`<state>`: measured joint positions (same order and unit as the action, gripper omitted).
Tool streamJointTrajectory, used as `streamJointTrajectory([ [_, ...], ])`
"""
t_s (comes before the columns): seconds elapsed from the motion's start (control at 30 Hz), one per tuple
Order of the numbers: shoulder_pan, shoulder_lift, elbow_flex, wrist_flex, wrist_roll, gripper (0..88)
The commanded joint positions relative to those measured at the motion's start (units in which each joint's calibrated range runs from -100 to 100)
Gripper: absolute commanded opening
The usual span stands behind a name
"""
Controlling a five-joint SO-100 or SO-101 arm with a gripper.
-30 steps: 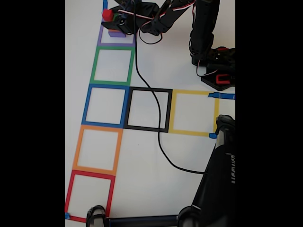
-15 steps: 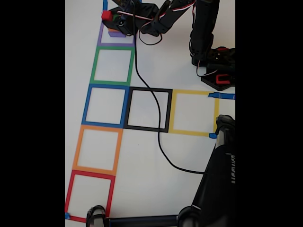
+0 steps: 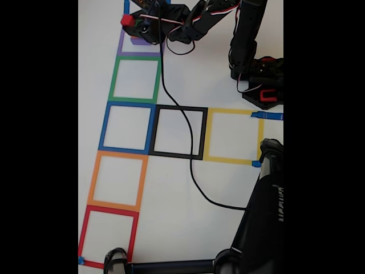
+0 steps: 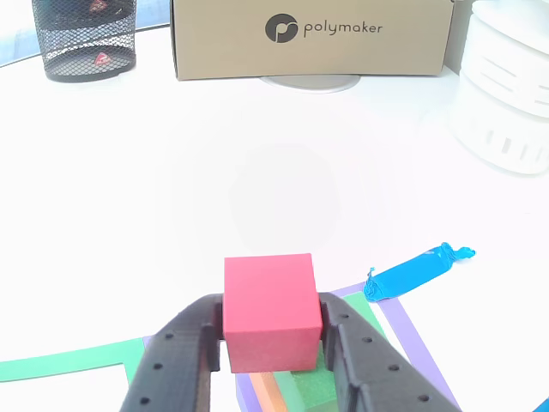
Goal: Tower of hanoi
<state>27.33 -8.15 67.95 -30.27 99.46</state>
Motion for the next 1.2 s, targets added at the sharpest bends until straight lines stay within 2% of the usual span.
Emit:
streamJointTrajectory([
  [0.0,-0.67,-4.17,-0.22,0.80,0.54,2.9],
  [0.17,-2.40,-10.71,-0.50,7.52,0.54,2.9],
  [0.33,-5.18,-22.09,-1.50,21.04,0.54,2.9],
  [0.6,-9.97,-38.97,-15.59,60.31,0.54,2.6],
  [0.83,-14.67,-38.00,-38.77,85.90,0.54,2.8],
  [1.17,-16.30,-37.35,-52.77,103.63,0.54,2.9],
])
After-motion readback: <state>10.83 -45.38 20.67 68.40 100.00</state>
